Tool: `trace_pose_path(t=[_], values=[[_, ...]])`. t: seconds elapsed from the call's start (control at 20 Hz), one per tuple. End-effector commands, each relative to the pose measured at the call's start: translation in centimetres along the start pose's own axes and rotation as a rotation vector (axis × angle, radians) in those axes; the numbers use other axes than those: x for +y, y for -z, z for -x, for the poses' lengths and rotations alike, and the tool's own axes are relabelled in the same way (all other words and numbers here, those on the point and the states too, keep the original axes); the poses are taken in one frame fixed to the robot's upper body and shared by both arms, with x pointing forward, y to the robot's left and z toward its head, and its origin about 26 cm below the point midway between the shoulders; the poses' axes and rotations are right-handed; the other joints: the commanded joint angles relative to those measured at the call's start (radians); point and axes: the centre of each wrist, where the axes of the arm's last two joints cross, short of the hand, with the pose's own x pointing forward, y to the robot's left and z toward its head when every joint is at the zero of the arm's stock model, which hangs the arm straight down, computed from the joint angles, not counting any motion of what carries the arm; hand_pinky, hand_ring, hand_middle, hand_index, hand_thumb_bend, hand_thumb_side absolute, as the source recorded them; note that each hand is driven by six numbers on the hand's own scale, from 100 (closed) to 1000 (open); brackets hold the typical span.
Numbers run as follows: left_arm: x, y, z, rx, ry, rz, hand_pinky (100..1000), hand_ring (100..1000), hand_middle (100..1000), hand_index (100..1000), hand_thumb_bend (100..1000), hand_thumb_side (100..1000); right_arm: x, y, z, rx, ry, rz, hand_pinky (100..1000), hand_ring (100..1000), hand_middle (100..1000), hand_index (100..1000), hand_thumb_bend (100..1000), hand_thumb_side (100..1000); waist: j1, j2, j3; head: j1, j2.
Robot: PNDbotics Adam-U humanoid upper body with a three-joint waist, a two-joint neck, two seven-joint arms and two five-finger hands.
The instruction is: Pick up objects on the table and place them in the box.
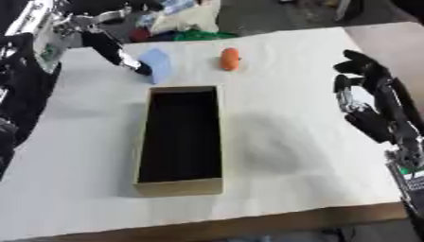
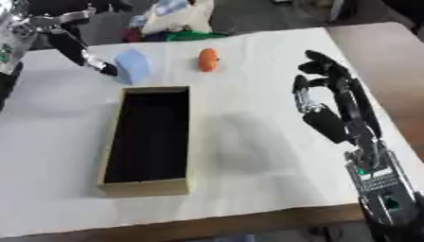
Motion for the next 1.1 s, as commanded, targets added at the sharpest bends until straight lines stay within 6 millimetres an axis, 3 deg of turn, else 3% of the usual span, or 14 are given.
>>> trace_pose_path(t=[0.05, 0.6, 1.1], values=[[1.0, 0.0, 0.7, 0.095, 0.004, -0.016, 910, 870, 866, 1000, 702, 725, -0.7, 0.5, -0.4, -0.025, -0.012, -0.002, 705, 812, 719, 922, 100, 655, -0.002, -0.014, -0.003, 0.000, -0.012], [-0.9, 0.2, 1.7, 0.354, -0.054, 0.048, 894, 856, 860, 1000, 663, 801, -0.5, 0.7, -0.5, -0.033, -0.005, -0.018, 705, 812, 719, 922, 100, 659, 0.000, -0.009, -0.029, 0.008, -0.019], [-2.6, 0.0, 2.1, 0.433, -0.058, 0.138, 869, 832, 842, 1000, 673, 878, -0.5, 0.8, -0.5, -0.037, -0.001, -0.021, 705, 813, 719, 922, 100, 662, 0.004, -0.002, -0.037, 0.006, -0.023]])
